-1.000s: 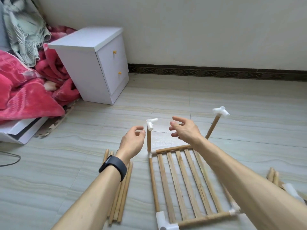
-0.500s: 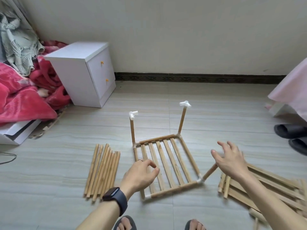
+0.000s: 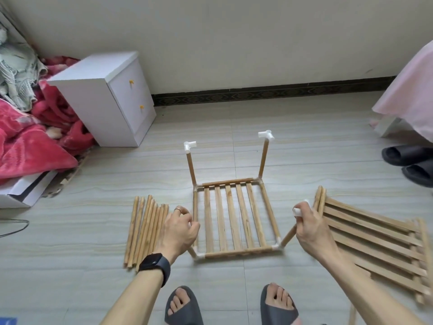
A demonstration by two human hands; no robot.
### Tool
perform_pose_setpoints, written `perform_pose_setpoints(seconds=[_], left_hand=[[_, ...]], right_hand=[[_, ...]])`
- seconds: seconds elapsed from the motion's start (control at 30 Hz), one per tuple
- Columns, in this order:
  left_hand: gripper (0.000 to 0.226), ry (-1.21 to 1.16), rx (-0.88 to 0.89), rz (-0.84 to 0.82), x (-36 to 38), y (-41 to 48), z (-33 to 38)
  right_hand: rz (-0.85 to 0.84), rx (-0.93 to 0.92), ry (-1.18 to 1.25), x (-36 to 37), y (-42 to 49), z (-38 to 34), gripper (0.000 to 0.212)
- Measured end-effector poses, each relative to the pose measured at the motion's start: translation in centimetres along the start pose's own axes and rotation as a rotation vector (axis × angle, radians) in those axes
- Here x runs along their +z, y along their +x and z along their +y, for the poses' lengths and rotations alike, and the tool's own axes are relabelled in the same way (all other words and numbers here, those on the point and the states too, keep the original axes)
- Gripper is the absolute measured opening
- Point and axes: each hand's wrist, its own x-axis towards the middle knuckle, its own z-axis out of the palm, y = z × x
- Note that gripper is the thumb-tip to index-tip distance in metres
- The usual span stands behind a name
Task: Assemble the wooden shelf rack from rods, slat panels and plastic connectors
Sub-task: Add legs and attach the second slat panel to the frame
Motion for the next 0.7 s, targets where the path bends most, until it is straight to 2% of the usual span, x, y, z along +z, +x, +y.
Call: perform_pose_setpoints(seconds=[0.13,0.23,0.3,0.4,0.47,0.53,0.63,0.7], left_hand=[[0.021,-0.029,0.003,0.076,0.5,-0.1,0.1],[0.019,-0.046,0.039,0.046,0.3,0.0,0.1],[0.019,-0.169,0.049,0.020,-0.3,-0.1,0.0],[0.060,-0.434,0.024,-0.002,-1.7,-1.3,-0.5],[0.070,-0.467,-0.022,0.007,-2.2,-2.5,-1.2],[0.059,-0.355,-0.031,0.036,-2.5,-3.5,-2.0],[0.039,-0.246,0.062,0.086,-2.6,-4.3,-2.7],[0.035,-0.180,0.091,0.083,-2.7,-4.3,-2.6]], right_hand=[[0.047,-0.054,0.032,0.4,-0.4,0.3,0.019],[0.052,-0.040,0.056,0.6,-0.6,0.9,0.019],[0.040,-0.021,0.065,0.8,-0.4,1.3,0.017],[0.050,-0.004,0.058,1.1,-0.1,1.5,0.017],[0.061,0.009,0.056,1.2,-0.2,1.7,0.018],[0.068,0.014,0.050,1.2,-0.3,1.9,0.018],[0.063,0.005,0.042,1.0,-0.4,1.8,0.016],[0.060,-0.002,0.043,1.1,-0.4,1.6,0.017]])
